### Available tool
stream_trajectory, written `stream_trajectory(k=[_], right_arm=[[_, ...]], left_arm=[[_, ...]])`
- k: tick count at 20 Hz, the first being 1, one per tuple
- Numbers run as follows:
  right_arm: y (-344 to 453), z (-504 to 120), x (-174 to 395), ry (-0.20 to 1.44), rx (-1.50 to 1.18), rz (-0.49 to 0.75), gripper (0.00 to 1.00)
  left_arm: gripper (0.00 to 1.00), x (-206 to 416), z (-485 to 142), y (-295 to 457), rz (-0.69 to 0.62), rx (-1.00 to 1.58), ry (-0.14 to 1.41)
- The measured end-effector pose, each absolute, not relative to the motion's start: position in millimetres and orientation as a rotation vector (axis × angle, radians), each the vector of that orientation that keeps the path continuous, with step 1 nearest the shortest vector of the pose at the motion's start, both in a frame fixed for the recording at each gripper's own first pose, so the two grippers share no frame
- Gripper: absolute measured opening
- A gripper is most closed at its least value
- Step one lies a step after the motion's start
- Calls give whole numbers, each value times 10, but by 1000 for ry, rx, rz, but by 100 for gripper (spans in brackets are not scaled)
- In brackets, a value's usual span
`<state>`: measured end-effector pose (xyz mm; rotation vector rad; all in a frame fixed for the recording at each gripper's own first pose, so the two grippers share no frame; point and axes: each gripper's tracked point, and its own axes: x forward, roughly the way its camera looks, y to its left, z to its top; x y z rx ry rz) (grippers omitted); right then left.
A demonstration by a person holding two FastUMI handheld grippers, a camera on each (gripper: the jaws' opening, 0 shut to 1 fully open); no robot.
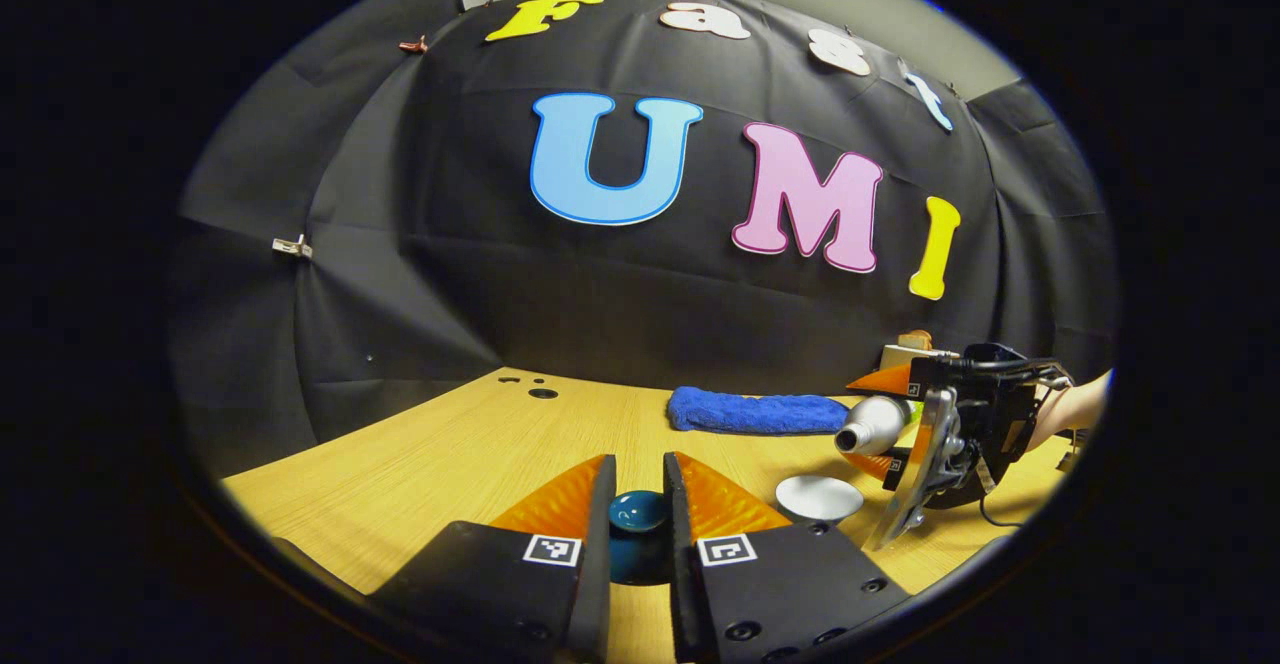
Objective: Open the teacup lid with one hand, grasp the water bottle and pour water into the teacup with the other hand; after pouring, place the water bottle on the coaster and then close the teacup lid.
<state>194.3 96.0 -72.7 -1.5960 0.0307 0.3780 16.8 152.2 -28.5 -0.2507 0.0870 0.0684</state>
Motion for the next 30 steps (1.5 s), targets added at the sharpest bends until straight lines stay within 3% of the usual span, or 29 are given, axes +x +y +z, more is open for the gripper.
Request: stream_trajectory(k=[13, 30], right_arm=[[1074, -788, 1869, -52, -1774, 450, 80], [1117, -656, 1891, -174, -1920, 395, 80]], left_arm=[[28, 160, -291, 1560, 74, -253, 87], [28, 126, -264, 1503, 52, -256, 85]])
